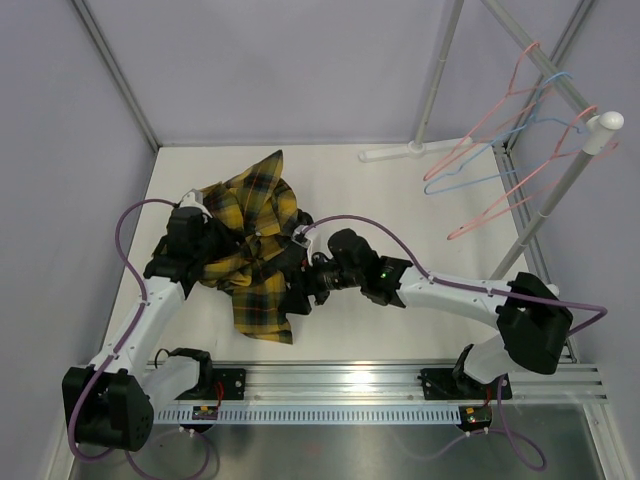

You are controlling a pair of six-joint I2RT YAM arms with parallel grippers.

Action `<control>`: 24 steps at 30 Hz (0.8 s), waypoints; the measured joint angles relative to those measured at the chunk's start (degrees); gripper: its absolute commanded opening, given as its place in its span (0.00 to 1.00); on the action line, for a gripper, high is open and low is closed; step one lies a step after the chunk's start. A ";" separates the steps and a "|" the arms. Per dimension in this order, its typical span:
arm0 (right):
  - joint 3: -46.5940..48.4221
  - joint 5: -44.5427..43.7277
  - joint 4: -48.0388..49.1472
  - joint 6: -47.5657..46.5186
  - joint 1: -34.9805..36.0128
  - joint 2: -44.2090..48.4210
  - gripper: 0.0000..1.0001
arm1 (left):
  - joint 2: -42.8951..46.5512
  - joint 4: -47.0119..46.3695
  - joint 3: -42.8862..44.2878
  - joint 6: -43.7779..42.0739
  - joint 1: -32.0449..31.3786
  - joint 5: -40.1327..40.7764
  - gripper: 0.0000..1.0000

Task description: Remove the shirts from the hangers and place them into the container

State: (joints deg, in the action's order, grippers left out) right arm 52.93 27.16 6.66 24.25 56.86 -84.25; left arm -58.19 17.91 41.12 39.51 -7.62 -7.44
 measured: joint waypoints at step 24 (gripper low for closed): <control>4.07 -3.06 -0.50 -2.58 0.00 -6.91 0.72 | -0.04 -0.07 0.00 -0.50 0.00 -0.55 0.00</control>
State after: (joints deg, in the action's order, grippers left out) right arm 56.99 24.10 6.15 21.67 56.86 -91.15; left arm -58.24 17.85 41.12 39.00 -7.62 -7.99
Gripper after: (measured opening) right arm 0.740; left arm 0.024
